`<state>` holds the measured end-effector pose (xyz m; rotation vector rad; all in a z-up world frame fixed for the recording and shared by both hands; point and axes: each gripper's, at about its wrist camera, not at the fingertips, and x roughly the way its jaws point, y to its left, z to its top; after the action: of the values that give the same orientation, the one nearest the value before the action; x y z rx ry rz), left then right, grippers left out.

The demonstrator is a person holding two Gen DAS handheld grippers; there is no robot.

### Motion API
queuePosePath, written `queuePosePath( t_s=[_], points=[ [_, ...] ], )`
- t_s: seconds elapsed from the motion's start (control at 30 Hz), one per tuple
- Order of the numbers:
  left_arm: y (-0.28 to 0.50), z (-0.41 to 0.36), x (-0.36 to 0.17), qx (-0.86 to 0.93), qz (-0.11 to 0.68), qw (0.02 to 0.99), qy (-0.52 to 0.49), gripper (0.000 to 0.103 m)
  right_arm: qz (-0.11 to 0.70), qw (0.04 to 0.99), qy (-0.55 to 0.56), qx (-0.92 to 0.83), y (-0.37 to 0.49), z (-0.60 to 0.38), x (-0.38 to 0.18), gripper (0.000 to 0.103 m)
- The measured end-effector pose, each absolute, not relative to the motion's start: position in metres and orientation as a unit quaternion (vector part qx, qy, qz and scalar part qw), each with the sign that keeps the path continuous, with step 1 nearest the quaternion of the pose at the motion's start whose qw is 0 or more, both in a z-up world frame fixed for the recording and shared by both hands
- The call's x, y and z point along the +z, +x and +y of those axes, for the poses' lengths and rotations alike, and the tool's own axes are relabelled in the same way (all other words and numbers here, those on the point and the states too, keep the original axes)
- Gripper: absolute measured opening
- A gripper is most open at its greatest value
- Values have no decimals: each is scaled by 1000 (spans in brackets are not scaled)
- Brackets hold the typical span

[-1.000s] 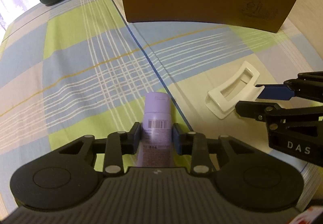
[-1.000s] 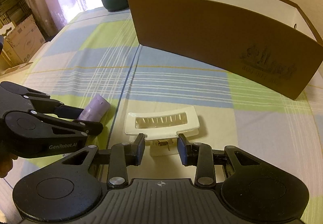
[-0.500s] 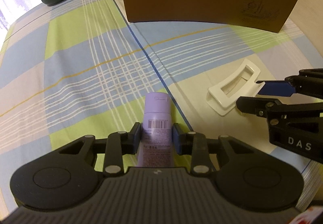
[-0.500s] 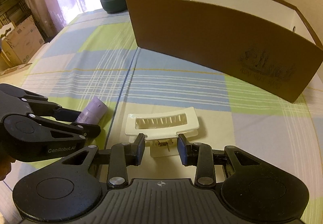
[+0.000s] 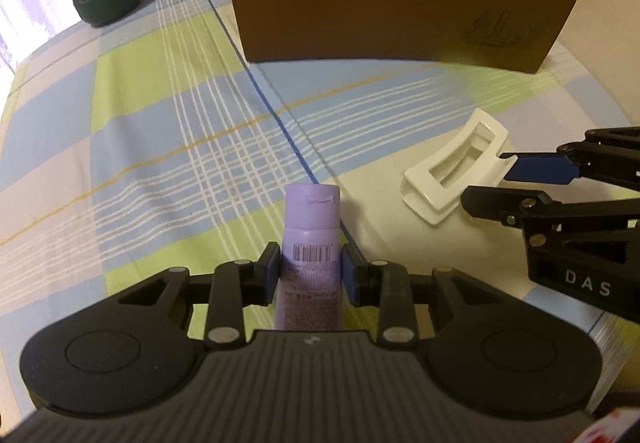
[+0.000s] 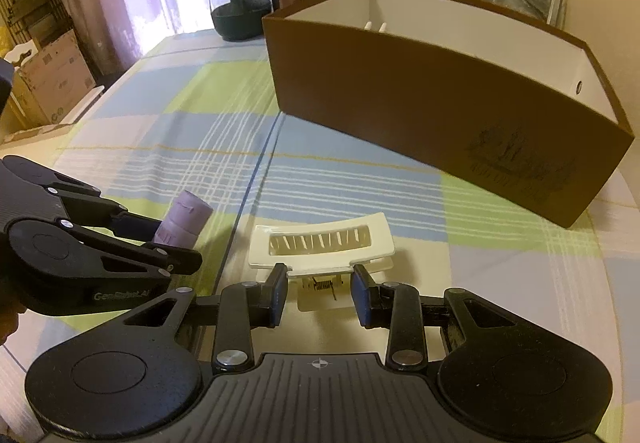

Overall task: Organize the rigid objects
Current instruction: 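Lift the purple tube with the left tool while the right tool lifts the clip, then carry the purple tube and white clip over the brown box with both tools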

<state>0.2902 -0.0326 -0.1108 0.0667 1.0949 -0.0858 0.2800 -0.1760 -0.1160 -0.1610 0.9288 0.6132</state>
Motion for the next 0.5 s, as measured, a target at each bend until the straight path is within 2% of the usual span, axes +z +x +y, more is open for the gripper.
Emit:
queuePosePath(
  t_s=[0.5],
  points=[
    [295, -47, -74, -50, 478, 876, 40, 28, 413, 866, -60, 277, 287, -193, -91, 31]
  ],
)
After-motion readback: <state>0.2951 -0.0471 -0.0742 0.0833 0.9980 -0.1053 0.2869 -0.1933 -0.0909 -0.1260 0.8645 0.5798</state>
